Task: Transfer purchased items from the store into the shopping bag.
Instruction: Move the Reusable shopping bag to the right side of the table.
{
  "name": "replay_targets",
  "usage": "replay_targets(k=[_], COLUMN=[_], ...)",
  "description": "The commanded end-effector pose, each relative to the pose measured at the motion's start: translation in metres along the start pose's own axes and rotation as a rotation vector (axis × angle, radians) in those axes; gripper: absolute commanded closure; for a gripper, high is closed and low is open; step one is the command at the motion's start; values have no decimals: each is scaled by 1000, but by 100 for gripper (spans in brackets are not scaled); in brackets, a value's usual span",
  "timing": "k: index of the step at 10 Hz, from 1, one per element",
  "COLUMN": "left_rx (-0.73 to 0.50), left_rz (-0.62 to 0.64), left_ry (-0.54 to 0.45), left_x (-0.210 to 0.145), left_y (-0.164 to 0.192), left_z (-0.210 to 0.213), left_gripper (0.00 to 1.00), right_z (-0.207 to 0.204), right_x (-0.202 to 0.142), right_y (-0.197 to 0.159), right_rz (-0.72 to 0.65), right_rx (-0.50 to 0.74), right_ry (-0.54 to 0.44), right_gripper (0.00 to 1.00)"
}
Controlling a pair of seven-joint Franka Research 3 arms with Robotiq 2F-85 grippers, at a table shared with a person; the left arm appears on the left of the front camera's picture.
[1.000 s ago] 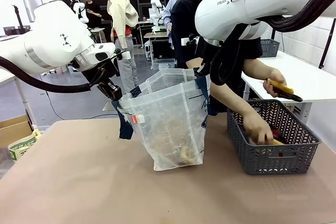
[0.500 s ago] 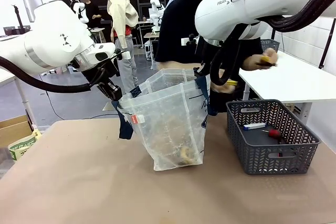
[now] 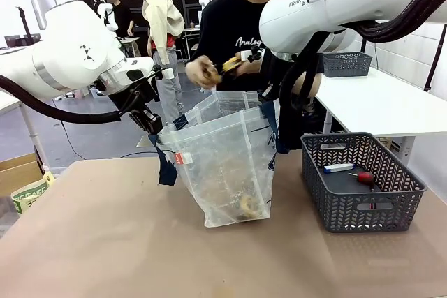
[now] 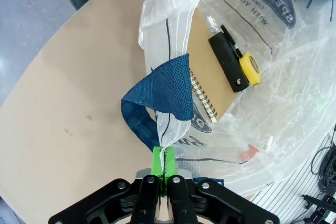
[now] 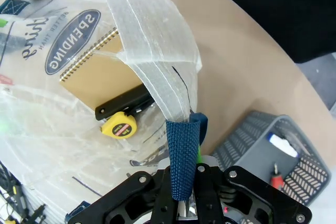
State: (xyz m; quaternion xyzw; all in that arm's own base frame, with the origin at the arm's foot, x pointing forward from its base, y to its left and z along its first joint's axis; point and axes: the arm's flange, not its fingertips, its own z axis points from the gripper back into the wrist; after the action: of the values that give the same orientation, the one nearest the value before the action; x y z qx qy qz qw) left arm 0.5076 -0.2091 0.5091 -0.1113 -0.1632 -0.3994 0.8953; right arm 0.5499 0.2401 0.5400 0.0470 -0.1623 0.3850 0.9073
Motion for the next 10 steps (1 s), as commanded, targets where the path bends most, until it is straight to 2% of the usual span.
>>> replay_targets(k=[1,10], left_rx=[1,1], left_rz=[6,6], left_ry=[-1,-1], left_x=[0,0], left_y=[1,1], left_z=[1,1], left_gripper=[100,100], right_z=[1,1], right_x=[0,0], right_y=[-1,-1], right_rz=[-3,-3], right_rx=[-2,-2], right_ry=[-2,-2], right_gripper=[100,100])
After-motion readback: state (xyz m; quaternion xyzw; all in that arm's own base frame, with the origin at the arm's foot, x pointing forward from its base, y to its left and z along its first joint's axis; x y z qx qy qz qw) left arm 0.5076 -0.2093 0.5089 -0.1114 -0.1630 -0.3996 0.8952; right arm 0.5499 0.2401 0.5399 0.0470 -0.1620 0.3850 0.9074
